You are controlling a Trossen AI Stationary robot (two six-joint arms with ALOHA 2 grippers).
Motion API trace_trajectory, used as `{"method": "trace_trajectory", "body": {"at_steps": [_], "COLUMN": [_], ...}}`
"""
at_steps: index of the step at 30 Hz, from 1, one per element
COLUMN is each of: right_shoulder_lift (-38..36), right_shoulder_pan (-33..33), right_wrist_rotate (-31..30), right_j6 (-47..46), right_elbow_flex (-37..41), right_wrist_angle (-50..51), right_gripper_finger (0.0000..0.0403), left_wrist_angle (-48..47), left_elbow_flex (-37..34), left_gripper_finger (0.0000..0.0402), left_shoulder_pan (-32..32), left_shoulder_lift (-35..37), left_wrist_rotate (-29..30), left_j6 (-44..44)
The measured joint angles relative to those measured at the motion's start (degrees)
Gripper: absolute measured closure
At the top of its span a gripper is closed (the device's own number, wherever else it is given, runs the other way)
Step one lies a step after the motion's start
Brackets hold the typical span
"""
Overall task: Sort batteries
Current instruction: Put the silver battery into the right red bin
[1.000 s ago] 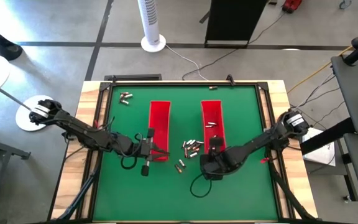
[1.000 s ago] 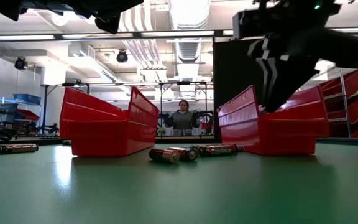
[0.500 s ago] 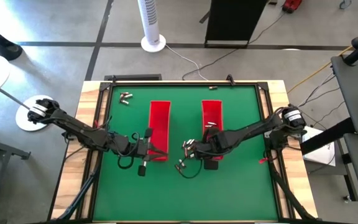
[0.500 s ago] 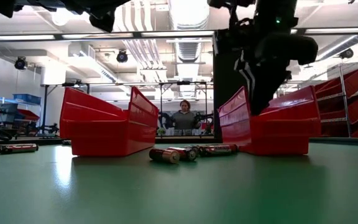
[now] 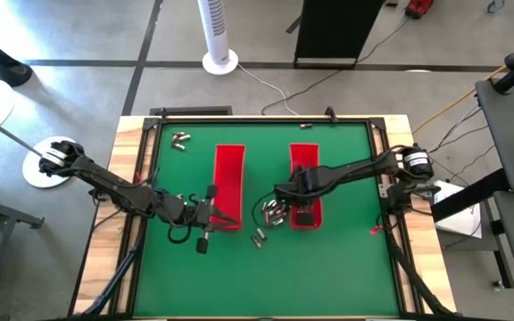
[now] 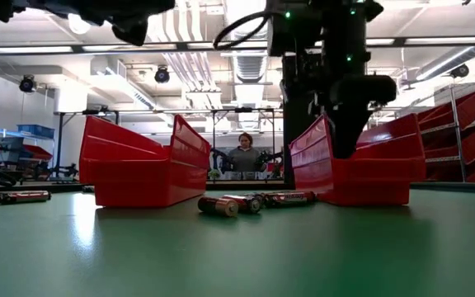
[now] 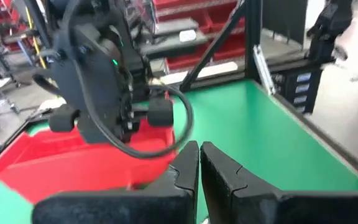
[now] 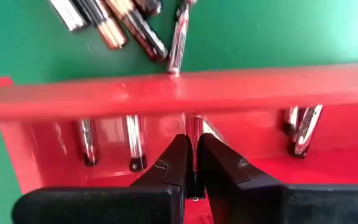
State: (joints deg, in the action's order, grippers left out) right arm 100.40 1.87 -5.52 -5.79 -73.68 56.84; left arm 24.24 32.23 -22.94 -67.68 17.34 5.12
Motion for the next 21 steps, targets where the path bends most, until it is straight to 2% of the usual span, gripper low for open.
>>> {"method": "trace_trajectory", "body": {"at_steps": [4, 10, 17, 21], "right_shoulder_lift": [1.55, 4.45, 4.59, 4.61], "right_shoulder_pan": [-1.93, -1.51, -1.27, -1.27], "right_wrist_rotate": [3.51, 4.62, 4.00, 4.33], "right_j6": [1.91, -0.53, -0.43, -0.60], "right_elbow_flex": [1.02, 2.62, 3.68, 3.68], "right_wrist_angle": [-1.78, -2.43, -8.82, -9.09], "right_gripper_finger": [0.0374, 0.0374, 0.0374, 0.0374], "left_wrist_angle": [-1.21, -3.06, -14.82, -16.95], "left_elbow_flex": [-0.02, 2.40, 8.15, 10.19], "left_gripper_finger": [0.0402, 0.0402, 0.0402, 0.0402], "left_shoulder_pan": [0.00, 0.00, 0.00, 0.00], "left_shoulder_lift": [1.26, 4.25, 4.96, 4.04], "left_wrist_rotate": [0.09, 0.21, 0.03, -0.35], "left_j6": [1.79, 4.89, 6.39, 7.51]}}
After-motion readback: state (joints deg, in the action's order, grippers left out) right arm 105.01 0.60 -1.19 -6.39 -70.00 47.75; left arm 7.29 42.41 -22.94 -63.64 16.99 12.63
